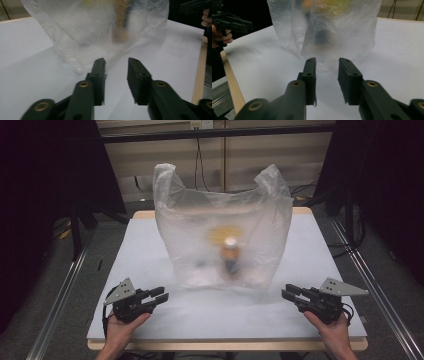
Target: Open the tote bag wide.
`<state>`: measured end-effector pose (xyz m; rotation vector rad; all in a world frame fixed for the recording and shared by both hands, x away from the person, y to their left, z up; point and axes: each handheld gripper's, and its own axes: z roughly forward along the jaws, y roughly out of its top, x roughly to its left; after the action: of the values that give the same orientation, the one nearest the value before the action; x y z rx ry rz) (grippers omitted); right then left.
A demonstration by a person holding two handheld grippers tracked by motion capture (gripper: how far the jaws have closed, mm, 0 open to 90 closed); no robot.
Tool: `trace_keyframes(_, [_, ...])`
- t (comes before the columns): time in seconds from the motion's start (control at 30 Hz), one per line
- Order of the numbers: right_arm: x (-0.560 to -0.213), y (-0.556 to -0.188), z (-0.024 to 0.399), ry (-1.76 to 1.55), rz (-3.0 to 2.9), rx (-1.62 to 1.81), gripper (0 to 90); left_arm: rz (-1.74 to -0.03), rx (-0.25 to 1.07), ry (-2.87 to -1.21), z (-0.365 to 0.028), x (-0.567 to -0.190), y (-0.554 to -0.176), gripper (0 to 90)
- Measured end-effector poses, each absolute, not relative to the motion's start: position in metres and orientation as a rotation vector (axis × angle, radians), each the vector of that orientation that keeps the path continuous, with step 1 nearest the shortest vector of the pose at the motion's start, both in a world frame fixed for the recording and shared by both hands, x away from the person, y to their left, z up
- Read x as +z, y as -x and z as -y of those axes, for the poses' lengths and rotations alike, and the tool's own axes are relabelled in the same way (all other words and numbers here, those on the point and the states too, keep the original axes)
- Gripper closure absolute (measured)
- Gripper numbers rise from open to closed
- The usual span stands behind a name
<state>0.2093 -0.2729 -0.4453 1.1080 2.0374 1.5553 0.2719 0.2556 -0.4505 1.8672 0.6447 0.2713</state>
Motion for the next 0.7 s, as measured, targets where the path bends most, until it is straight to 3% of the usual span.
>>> trace_keyframes(0.2, [-0.441,-0.211,0.272,-1.076,-2.067,1.571,90.0,-0.633,0.196,-1.854,-0.259,-0.446,-0.272,89.4])
trace_keyframes(0.7, [-0.422,-0.218,0.26,-0.998,-2.128,1.646,90.0,-0.612,0.188,-1.89,-0.248,-0.433,-0.266,90.0])
